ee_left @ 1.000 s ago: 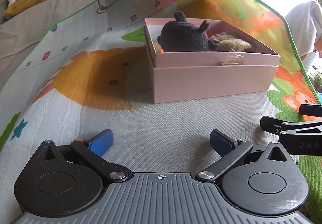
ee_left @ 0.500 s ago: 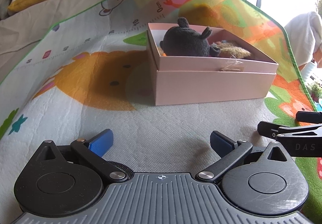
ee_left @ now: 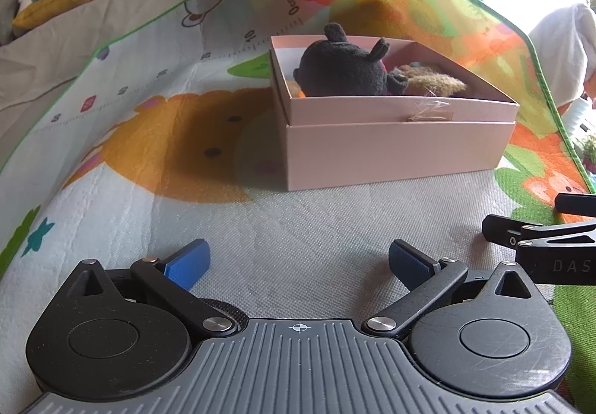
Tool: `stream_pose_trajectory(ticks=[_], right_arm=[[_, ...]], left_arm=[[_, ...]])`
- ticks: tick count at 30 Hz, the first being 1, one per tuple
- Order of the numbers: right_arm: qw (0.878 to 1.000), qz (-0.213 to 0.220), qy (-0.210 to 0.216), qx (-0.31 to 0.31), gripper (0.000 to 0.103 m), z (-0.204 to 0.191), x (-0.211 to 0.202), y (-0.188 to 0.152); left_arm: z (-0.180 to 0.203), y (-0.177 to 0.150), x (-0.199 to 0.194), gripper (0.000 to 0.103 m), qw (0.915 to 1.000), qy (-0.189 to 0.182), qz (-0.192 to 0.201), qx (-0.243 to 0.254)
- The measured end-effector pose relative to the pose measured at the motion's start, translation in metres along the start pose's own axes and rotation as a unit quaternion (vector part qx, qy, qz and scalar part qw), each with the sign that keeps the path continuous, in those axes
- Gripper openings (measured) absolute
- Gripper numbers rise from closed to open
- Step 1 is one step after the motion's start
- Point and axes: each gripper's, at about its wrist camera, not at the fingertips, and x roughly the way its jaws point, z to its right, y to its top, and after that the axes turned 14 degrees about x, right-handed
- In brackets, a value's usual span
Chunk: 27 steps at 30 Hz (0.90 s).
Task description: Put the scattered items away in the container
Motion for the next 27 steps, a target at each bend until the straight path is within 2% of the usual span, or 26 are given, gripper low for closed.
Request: stream_pose_trajectory(ticks=[27], right_arm=[[1.000,0.000,0.000,0.000,0.103,-0.0002,0.0001,-0.0002]], left_arm=[[0.0021,0.0020,0.0016,0.103,0.9998,0.013,-0.001,-0.014]])
